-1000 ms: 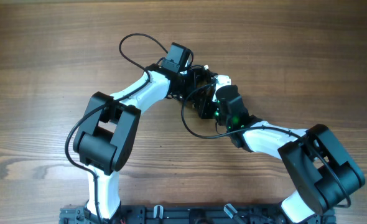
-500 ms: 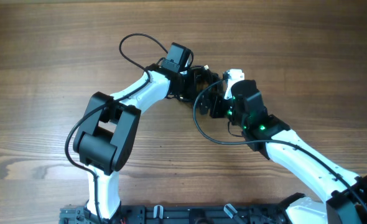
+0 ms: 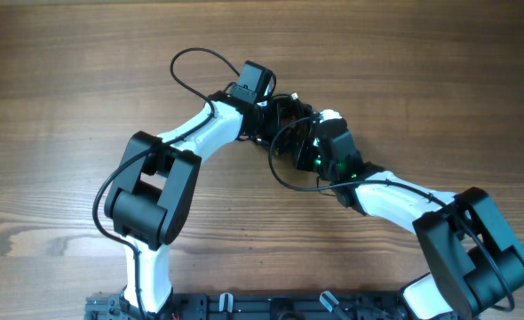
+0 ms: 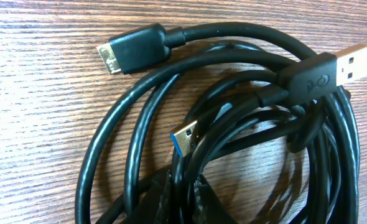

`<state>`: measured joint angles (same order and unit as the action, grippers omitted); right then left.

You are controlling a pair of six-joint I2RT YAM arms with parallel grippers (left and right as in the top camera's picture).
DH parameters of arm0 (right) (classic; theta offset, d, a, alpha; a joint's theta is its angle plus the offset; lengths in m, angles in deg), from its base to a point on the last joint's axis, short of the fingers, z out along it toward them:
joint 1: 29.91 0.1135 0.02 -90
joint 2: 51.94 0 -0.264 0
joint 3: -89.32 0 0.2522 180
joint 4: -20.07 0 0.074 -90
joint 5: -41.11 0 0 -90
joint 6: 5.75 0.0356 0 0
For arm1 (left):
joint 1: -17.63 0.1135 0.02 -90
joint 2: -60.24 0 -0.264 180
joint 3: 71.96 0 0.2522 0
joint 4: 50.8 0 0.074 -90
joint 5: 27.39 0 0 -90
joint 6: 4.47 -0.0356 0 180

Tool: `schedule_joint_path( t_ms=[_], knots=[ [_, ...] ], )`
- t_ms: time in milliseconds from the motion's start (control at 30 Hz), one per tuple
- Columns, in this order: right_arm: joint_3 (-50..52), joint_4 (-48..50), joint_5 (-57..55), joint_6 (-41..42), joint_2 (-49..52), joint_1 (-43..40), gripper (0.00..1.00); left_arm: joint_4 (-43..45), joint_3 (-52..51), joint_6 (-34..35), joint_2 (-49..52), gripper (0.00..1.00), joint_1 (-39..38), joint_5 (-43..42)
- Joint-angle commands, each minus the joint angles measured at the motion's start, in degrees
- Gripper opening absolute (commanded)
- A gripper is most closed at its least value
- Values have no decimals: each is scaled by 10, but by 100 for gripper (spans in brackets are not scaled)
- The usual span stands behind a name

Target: Untangle cables

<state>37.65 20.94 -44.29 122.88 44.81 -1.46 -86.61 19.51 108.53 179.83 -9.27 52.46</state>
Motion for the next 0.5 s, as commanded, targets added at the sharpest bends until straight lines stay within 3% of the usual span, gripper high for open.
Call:
schedule_joint_path(
  t_ms=[0,467],
  knots=[
    [0,2,-31,8,8,1,33,-7,-5,-3,23,13,-6,-7],
    [0,-5,-18,28,10,17,28,-7,-5,-3,23,13,-6,-7]
  ],
)
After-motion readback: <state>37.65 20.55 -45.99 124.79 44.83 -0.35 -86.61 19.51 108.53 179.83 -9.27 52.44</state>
